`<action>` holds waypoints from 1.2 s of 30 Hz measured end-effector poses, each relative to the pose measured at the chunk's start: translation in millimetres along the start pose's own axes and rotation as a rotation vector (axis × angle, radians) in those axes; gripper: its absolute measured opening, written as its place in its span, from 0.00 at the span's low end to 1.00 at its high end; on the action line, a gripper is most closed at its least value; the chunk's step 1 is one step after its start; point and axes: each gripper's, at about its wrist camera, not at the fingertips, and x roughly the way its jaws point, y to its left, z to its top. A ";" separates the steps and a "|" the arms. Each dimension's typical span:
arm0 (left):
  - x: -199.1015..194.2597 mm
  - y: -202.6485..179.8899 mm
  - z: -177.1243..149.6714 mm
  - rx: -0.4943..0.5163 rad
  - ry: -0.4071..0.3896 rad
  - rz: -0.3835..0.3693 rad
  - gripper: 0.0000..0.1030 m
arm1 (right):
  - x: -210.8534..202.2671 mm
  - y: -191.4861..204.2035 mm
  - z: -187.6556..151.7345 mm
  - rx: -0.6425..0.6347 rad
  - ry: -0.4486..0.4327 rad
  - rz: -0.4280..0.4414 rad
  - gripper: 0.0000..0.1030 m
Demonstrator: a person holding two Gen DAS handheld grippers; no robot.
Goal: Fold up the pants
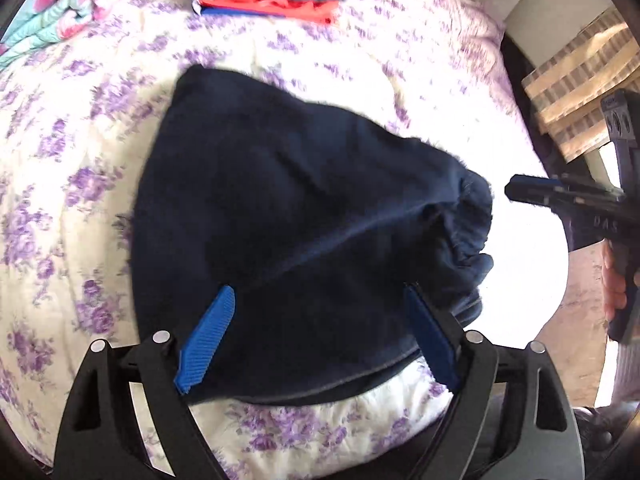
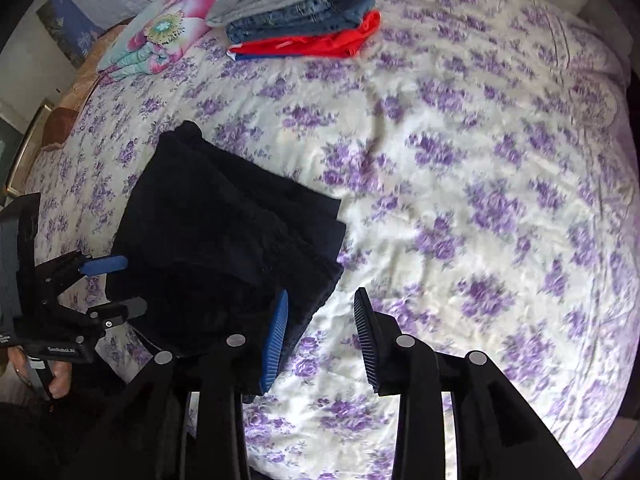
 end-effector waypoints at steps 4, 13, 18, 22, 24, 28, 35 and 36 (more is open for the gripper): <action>-30.4 19.3 -16.7 -0.043 -0.041 0.027 0.81 | -13.1 34.6 43.8 -0.142 -0.084 0.075 0.45; -57.4 91.8 -59.2 -0.275 -0.058 0.103 0.81 | 101.3 169.6 134.0 -0.455 0.020 0.193 0.45; -50.8 101.6 -50.2 -0.347 -0.113 0.021 0.81 | 137.1 182.2 143.5 -0.436 0.076 0.163 0.07; -7.4 89.7 -34.5 -0.306 -0.009 -0.019 0.67 | 126.1 184.8 147.6 -0.405 0.027 0.115 0.06; 9.1 82.6 -36.9 -0.260 0.028 0.062 0.67 | 124.5 184.4 152.5 -0.390 0.038 0.128 0.06; 20.4 88.2 -35.9 -0.269 0.057 0.057 0.73 | 170.6 189.1 148.2 -0.410 0.106 0.066 0.07; 14.9 108.1 -24.0 -0.311 0.128 -0.014 0.72 | 111.0 183.5 143.2 -0.454 -0.017 0.030 0.42; 10.5 107.3 -21.1 -0.299 0.126 -0.008 0.72 | 88.8 174.9 141.1 -0.440 -0.061 0.040 0.48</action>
